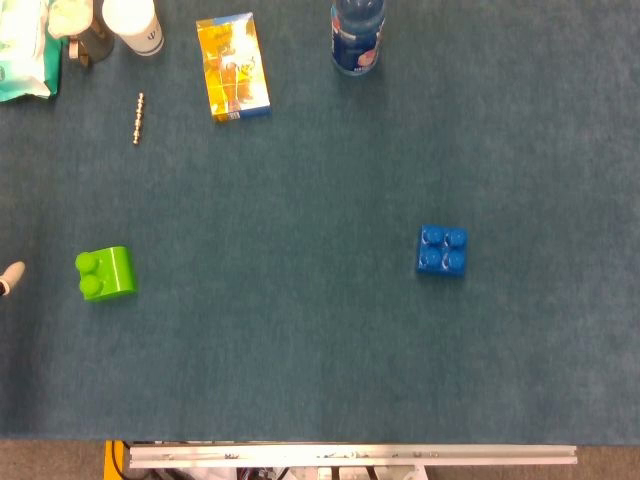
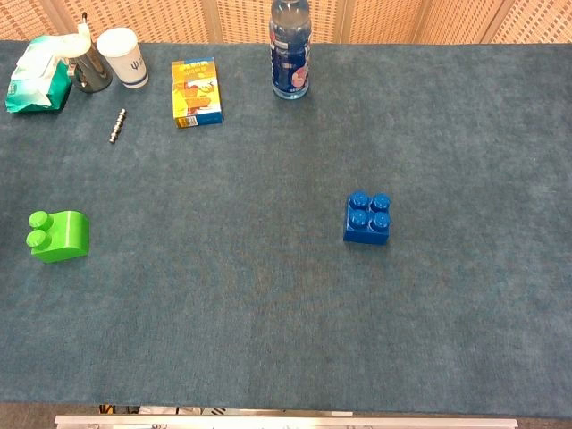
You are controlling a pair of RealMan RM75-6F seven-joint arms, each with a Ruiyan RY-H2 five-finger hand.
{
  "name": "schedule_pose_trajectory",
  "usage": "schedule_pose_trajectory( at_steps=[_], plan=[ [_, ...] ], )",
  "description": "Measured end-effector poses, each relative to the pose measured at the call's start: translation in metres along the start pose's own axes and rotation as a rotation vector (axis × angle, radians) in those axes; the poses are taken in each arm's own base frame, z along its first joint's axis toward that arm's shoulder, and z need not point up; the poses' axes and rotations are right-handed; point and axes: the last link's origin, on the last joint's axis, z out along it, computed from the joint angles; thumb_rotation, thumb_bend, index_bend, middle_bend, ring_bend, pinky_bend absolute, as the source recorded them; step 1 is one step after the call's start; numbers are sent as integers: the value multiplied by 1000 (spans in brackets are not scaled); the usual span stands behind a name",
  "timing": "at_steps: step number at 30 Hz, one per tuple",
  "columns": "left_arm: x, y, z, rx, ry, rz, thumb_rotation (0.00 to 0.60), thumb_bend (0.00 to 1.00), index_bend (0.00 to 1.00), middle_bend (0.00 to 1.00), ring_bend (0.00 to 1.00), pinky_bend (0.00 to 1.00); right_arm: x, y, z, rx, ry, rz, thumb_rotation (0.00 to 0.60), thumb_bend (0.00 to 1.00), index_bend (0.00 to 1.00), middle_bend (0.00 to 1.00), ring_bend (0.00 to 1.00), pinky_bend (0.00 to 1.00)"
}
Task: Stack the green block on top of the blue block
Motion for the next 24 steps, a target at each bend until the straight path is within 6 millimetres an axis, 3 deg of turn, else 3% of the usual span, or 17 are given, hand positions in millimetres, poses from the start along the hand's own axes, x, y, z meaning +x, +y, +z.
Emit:
schedule_pose_trajectory(
  at_steps=[17, 24],
  plan=[
    [0, 1, -5, -28, -31, -2, 600, 40, 284, 305, 306, 169, 1, -10, 2, 36, -22, 9, 600, 251, 100, 265, 163, 207],
    [-1, 3, -6, -56, -39, 1, 600, 40, 284, 305, 306, 169, -4, -17, 2, 42, -57, -1, 600, 197, 100, 277, 192, 221]
  ],
)
